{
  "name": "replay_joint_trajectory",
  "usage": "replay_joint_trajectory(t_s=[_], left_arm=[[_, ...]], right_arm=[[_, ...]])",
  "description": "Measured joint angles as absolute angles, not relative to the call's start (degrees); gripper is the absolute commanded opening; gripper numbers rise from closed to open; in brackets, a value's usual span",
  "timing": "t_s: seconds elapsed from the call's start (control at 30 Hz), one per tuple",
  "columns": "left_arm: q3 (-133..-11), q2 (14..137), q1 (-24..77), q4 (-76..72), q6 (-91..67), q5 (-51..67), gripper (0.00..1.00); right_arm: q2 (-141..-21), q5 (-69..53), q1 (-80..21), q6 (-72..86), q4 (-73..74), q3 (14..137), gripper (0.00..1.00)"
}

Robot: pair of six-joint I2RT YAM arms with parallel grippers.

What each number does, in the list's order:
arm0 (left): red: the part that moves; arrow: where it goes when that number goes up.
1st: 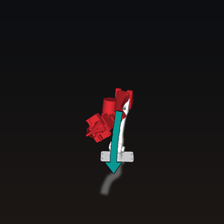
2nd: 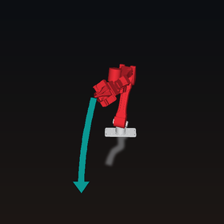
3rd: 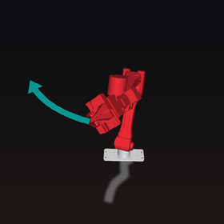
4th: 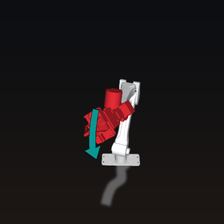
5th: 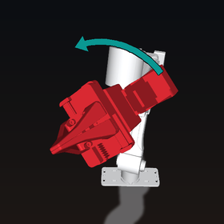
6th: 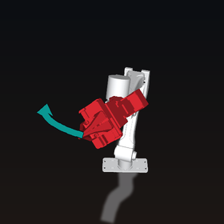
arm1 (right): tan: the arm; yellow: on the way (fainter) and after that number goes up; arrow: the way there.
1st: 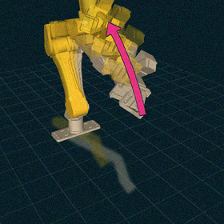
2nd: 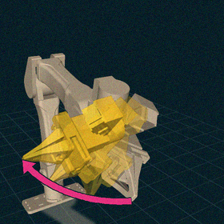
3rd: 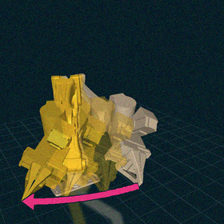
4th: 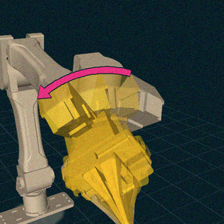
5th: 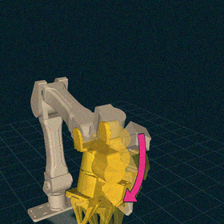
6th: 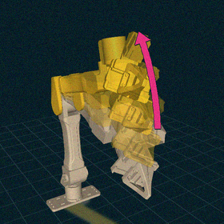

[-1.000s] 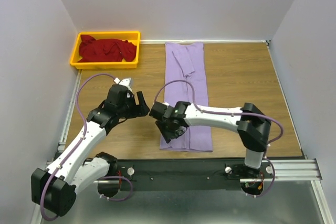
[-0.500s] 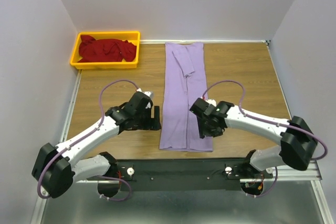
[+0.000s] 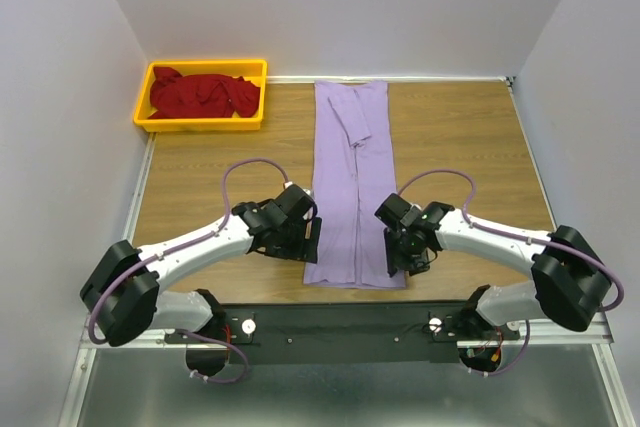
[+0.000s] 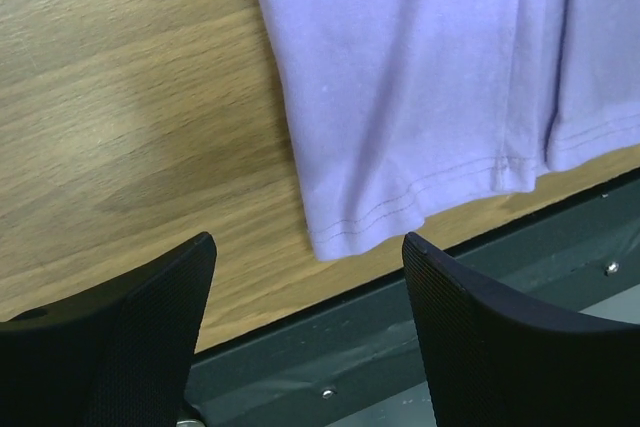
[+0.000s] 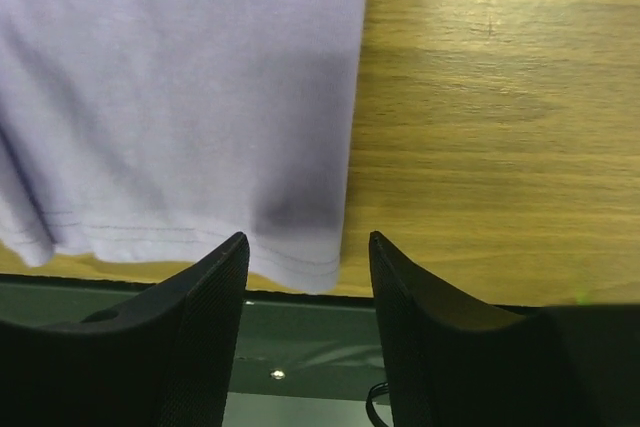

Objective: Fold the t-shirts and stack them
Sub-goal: Fold the tshirt

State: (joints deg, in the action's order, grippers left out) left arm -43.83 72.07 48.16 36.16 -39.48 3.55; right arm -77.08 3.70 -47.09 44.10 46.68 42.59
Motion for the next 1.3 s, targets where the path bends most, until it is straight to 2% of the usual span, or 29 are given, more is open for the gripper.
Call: replay_joint_trajectory(t_s=[0.13, 0.23, 0.37, 0.43, 0.47, 0.57, 0.8, 0.97, 1.3], left_arm=[[-44.21, 73.71, 48.97, 36.18, -40.40, 3.38, 0.82], [-45.25, 76.20, 50.17, 36.23, -40.82, 3.22, 0.72], [-46.96, 80.51, 51.29, 36.36, -41.21, 3.22, 0.65], [-48.18, 83.20, 52.27, 36.58, -41.19, 3.18, 0.61], [-48.80, 84.40, 52.80, 36.86, -41.19, 3.11, 0.60], [-51.09, 87.46, 54.35, 38.50, -41.19, 2.81, 0.54], [-53.01, 88.62, 55.64, 41.69, -41.78, 1.02, 0.50], [-53.01, 88.79, 55.64, 43.29, -42.37, -0.40, 0.42], [-53.47, 93.08, 55.61, 43.70, -41.89, -0.71, 0.42]], right_arm=[[-78.04, 1.76, -45.43, 43.64, 44.80, 40.14, 0.53], [-79.02, 0.01, -43.94, 42.98, 44.21, 39.46, 0.48], [-79.61, -1.23, -42.98, 42.28, 44.16, 39.57, 0.42], [-79.85, -1.89, -42.74, 41.91, 44.10, 39.64, 0.34], [-79.94, -2.31, -42.63, 41.78, 43.97, 39.64, 0.23], [-80.05, -3.55, -42.57, 41.50, 42.92, 39.64, 0.09], [-80.16, -4.32, -42.57, 40.91, 42.48, 39.64, 0.09], [-80.25, -4.38, -42.54, 40.51, 42.44, 39.64, 0.09], [-80.25, -4.40, -42.52, 40.42, 42.41, 39.66, 0.09]])
